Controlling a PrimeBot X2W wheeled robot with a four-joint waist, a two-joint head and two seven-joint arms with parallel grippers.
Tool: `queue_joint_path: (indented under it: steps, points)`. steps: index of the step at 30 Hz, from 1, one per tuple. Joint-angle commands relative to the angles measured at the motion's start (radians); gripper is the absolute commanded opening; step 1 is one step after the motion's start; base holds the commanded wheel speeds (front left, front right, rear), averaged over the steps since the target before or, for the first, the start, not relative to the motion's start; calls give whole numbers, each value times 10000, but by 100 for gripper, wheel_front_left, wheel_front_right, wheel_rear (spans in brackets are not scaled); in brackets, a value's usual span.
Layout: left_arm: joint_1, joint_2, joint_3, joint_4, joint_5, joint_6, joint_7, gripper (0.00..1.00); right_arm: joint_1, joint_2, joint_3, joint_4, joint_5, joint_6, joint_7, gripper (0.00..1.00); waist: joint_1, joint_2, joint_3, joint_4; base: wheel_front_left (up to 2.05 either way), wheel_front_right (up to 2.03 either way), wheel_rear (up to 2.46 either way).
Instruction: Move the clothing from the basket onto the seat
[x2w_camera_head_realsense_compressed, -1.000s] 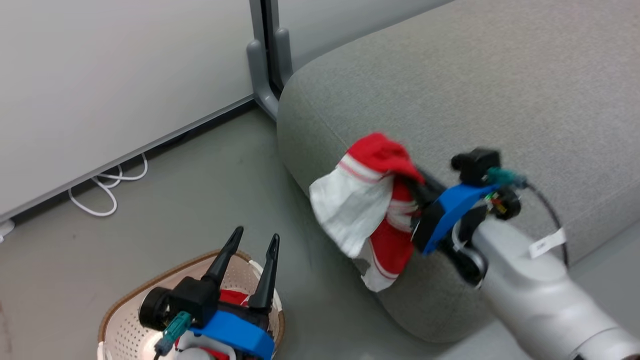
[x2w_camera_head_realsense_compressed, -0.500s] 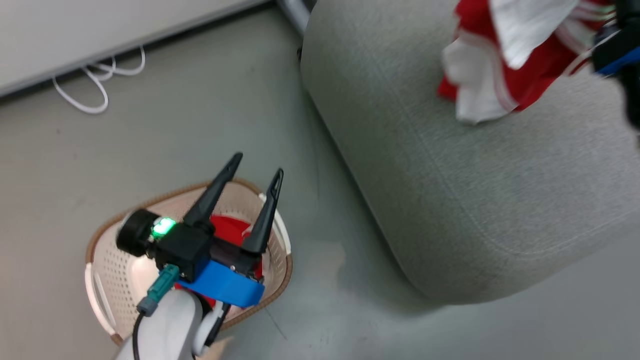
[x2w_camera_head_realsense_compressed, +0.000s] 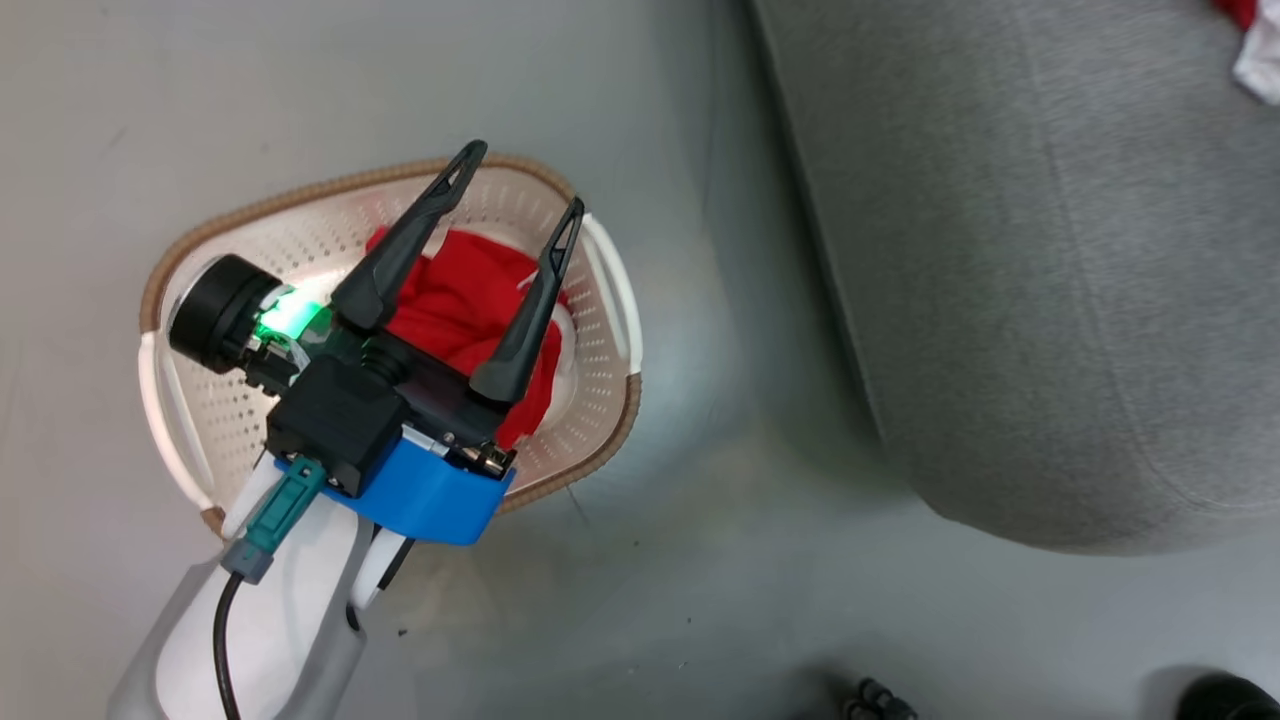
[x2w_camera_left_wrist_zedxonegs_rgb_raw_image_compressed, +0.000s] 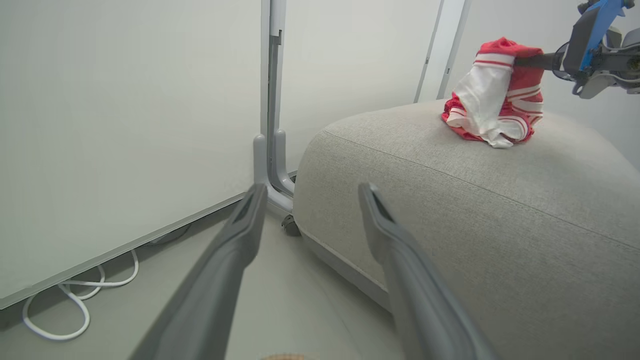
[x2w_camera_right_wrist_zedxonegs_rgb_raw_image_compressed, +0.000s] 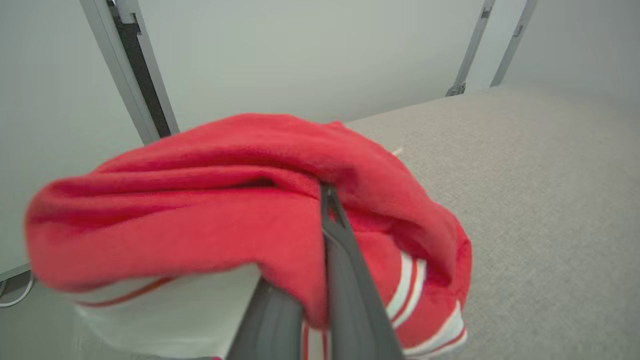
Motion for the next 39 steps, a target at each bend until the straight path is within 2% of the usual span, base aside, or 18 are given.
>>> queue_joint_path:
  steps: [1, 7, 8, 10, 22, 31, 39]
  points:
    - [-242, 60, -36, -91, 102, -20, -27, 100, 290, 225, -362, 13, -259, 1, -45, 0, -3, 0, 662, 484, 0, 0, 0]
    - [-56, 108, -24, -34, 67, -21, -27, 100, 720, 803, -1199, -60, -994, 1, -43, 0, -3, 0, 585, 485, 0, 0, 0]
    - [-16, 109, -11, -6, 41, -21, -27, 100, 740, 891, -1282, -39, -1087, 1, -42, 31, -3, 0, 534, 471, 0, 0, 0]
    - [27, 92, -7, 46, 0, -21, -27, 100, 743, 1035, -1412, -25, -1293, 1, -42, 100, -3, 0, 453, 457, 0, 0, 0]
    - [252, -270, -176, 463, -356, -21, -27, 100, 1471, 1279, -1622, -348, -1893, 1, -42, 100, -3, 0, -511, 718, 0, 0, 0]
    - [1331, -1055, 193, 1176, -964, -21, -27, 100, 3758, 1391, -1559, -1457, -2402, 1, -41, 100, -3, 0, -2724, 1406, 0, 0, 0]
    - [2772, -1643, 1135, 1957, -1320, -21, -27, 100, 6251, 2016, -1635, -3552, -3165, 1, 224, 100, -3, 0, -4799, 2041, 0, 0, 0]
